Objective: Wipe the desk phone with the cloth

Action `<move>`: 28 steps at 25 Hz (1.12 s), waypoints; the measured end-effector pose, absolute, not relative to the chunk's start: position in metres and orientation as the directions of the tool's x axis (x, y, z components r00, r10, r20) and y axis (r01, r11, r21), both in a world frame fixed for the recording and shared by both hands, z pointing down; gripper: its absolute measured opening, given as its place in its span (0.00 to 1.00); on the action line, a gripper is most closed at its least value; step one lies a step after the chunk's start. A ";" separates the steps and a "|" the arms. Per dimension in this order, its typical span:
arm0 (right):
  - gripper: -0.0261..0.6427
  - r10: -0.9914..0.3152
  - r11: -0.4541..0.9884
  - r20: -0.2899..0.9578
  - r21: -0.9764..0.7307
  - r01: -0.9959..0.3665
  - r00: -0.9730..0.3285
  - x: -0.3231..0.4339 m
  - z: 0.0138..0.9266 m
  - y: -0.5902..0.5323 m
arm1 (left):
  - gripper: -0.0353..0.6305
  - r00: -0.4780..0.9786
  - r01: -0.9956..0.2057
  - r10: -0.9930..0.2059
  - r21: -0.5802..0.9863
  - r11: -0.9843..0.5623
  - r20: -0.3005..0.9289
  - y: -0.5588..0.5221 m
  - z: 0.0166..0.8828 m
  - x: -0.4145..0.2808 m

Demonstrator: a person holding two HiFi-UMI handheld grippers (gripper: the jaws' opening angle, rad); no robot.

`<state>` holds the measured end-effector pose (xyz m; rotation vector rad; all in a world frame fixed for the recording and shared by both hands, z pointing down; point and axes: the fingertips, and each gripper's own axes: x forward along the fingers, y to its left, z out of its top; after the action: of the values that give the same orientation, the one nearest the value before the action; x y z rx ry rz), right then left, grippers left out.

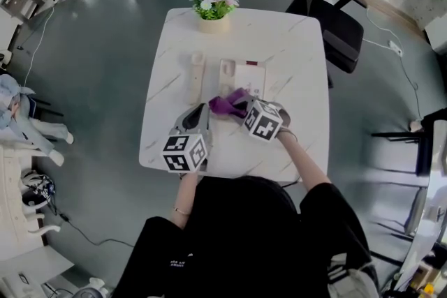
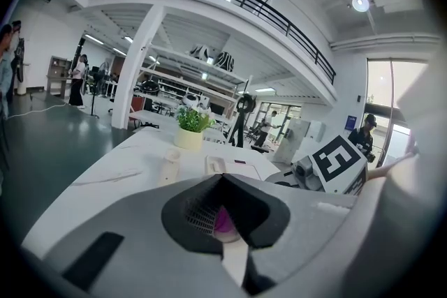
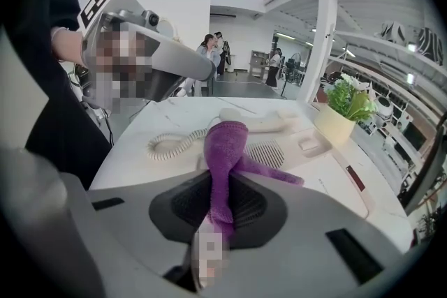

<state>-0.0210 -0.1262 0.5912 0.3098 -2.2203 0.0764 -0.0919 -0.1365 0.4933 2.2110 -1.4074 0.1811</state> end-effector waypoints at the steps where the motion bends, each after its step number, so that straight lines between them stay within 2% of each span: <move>1: 0.09 -0.187 0.968 0.785 0.047 -0.245 -0.590 -0.021 0.592 -0.124 | 0.05 0.456 -0.876 -0.809 0.345 -0.336 0.371 -0.137 0.493 -0.091; 17: 0.09 -0.092 0.975 0.791 -0.054 -0.218 -0.605 -0.022 0.593 -0.097 | 0.05 0.452 -0.879 -0.818 0.336 -0.339 0.357 -0.134 0.485 -0.096; 28: 0.09 -0.037 0.942 0.745 -0.196 -0.272 -0.666 -0.018 0.583 -0.081 | 0.05 0.456 -0.878 -0.826 0.321 -0.356 0.332 -0.133 0.476 -0.098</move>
<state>-0.0179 -0.0812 0.5831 0.2175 -2.2794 0.3723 -0.0983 -0.1327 0.4764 2.2590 -1.4263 0.1548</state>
